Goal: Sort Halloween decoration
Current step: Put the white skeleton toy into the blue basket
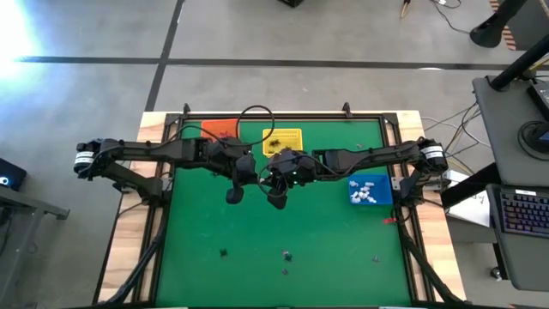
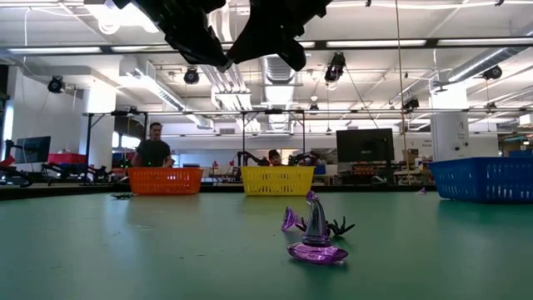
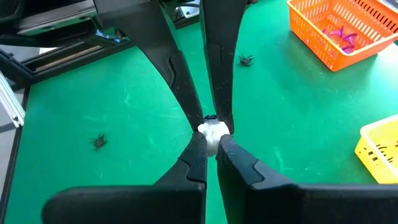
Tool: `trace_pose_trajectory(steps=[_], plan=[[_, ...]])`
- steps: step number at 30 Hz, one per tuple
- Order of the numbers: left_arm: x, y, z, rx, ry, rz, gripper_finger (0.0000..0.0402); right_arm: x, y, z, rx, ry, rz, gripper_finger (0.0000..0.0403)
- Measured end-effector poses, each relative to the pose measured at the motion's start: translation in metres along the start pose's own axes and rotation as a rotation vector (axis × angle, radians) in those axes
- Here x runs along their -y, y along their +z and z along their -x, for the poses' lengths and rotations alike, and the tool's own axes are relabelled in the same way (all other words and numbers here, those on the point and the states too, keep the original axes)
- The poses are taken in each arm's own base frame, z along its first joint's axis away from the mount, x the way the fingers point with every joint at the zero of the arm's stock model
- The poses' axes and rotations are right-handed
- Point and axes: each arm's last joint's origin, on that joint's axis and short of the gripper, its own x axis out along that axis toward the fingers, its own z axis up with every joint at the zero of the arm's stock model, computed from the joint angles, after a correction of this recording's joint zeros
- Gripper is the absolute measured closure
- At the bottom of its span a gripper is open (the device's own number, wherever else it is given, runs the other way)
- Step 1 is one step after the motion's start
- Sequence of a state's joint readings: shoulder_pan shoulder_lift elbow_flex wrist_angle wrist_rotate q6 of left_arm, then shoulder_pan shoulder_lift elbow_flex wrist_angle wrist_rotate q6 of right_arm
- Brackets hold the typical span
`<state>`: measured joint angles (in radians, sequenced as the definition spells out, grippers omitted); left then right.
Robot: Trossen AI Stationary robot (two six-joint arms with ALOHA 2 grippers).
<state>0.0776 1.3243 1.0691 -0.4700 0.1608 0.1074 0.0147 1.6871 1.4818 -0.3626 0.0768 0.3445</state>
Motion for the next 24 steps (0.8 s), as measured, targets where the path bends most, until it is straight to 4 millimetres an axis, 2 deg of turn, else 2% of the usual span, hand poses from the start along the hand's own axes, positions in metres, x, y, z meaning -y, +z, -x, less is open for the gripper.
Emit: trace_pose_trajectory(steps=[11,24], plan=[[-0.0005,0.0002,-0.0002,0.000,0.023,-0.001,0.0391,0.0000,0.0000,0.0000,0.004,-0.009,0.008,0.0394],[-0.0014,0.0009,-0.0002,0.006,0.050,-0.002,0.0302,0.0018,0.0010,0.0001,0.028,-0.068,0.004,0.0394]])
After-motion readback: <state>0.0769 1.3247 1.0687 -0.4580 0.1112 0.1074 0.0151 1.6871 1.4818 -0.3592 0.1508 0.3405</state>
